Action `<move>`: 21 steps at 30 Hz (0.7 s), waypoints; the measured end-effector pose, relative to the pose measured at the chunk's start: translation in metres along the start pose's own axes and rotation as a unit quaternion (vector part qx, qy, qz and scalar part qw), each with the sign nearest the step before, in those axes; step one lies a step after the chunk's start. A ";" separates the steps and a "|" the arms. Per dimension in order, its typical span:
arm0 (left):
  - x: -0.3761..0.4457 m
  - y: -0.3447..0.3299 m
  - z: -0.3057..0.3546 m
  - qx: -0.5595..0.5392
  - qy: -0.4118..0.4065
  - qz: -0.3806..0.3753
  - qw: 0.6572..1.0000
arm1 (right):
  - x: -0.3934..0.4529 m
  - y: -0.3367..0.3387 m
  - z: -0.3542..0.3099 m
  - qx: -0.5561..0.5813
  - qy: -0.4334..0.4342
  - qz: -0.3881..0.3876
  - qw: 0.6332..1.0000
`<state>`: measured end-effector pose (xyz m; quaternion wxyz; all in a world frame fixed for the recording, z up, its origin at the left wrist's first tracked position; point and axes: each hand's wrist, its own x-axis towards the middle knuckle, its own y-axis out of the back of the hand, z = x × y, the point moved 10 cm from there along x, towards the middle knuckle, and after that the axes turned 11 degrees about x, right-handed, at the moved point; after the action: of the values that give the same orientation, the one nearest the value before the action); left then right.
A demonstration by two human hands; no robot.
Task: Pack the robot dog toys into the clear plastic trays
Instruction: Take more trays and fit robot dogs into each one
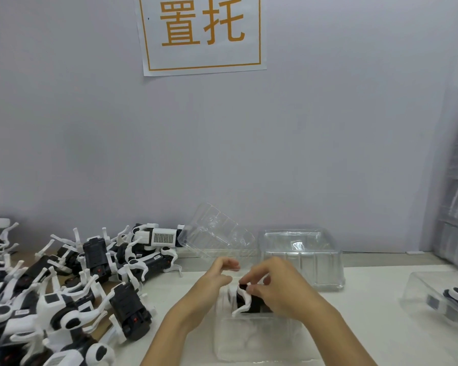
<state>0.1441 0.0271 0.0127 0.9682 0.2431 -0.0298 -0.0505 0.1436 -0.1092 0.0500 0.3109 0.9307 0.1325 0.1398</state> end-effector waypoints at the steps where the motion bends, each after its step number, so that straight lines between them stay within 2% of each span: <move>1: 0.000 -0.001 0.000 0.012 0.001 0.003 1.000 | 0.001 -0.001 0.002 -0.001 0.000 0.002 1.000; 7: 0.002 0.001 -0.001 0.068 -0.011 0.024 0.997 | -0.001 -0.002 0.008 -0.018 -0.005 -0.066 0.998; 11: 0.002 0.006 0.014 0.130 -0.060 0.063 0.988 | 0.000 0.007 0.006 0.034 0.008 -0.040 0.999; 14: -0.002 0.008 0.039 0.238 -0.116 0.095 0.960 | 0.001 0.035 0.005 0.101 0.025 0.051 0.993; 16: -0.005 -0.002 0.056 0.278 -0.141 0.080 0.947 | -0.003 0.064 0.006 0.132 0.044 0.138 0.981; 18: -0.008 -0.022 0.065 0.311 -0.148 0.027 0.938 | -0.008 0.086 0.008 0.157 0.061 0.199 0.966; 21: -0.011 -0.050 0.058 0.398 -0.111 -0.070 0.908 | -0.014 0.098 0.014 0.183 0.064 0.234 0.953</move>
<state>0.1244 -0.0431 0.0396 0.7755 0.6025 -0.1377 -0.1290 0.1512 -0.1971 0.0975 0.0850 0.9656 -0.0464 0.2415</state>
